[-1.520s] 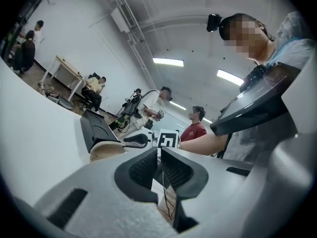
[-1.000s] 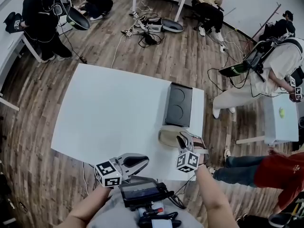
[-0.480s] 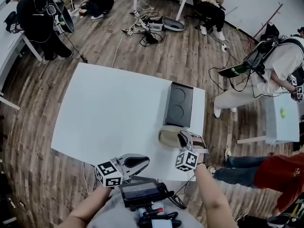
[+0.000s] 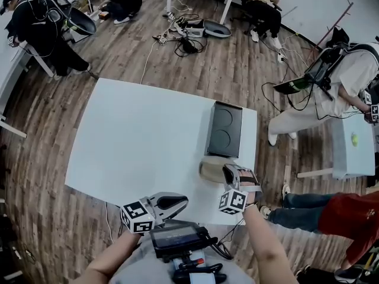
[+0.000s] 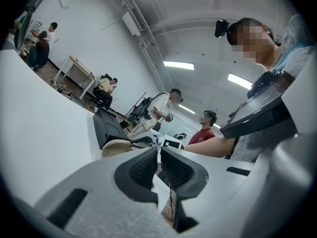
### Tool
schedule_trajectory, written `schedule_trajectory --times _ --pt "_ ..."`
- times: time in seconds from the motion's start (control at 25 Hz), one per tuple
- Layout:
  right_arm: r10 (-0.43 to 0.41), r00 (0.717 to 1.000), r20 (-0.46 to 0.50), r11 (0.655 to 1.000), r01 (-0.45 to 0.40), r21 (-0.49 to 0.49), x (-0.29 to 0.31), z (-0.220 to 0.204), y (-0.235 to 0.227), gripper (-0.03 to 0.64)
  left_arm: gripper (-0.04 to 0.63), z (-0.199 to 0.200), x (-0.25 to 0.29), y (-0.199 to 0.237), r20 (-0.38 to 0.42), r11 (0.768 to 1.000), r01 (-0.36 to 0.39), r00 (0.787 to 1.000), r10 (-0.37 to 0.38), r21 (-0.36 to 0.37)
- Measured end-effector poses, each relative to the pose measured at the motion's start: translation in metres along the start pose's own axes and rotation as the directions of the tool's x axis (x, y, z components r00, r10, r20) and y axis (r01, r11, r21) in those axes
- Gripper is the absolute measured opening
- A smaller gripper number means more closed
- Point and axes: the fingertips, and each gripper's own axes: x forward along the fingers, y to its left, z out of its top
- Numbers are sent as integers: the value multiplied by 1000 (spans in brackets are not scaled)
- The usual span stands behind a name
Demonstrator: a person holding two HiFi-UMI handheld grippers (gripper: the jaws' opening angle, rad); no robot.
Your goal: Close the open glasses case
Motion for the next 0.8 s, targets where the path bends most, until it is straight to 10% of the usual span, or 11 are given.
schedule_trajectory --times 0.8 --pt "44 999 -3 996 -44 84 -17 11 34 67 29 -6 0 -4 -17 1000 23 1000 -23 -6"
